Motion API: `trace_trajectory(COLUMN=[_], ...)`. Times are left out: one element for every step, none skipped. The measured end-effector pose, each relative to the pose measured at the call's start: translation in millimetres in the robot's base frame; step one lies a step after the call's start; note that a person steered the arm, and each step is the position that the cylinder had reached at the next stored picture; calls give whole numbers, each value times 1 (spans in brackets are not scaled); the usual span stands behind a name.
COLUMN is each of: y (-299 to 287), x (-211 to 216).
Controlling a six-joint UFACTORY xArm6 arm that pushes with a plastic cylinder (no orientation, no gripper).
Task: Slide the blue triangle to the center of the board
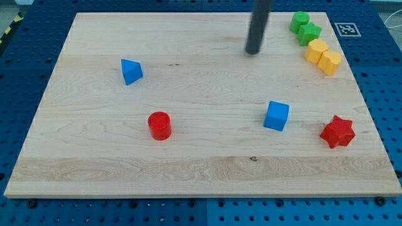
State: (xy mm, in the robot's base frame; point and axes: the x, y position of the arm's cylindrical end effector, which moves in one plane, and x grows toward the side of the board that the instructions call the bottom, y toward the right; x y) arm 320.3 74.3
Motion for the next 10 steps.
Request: trace_trajectory(y=[-84, -173, -243, -273, -273, -272, -255, -198, -134, -75], x=[0, 0, 1, 6, 18, 38, 55, 63, 63, 63])
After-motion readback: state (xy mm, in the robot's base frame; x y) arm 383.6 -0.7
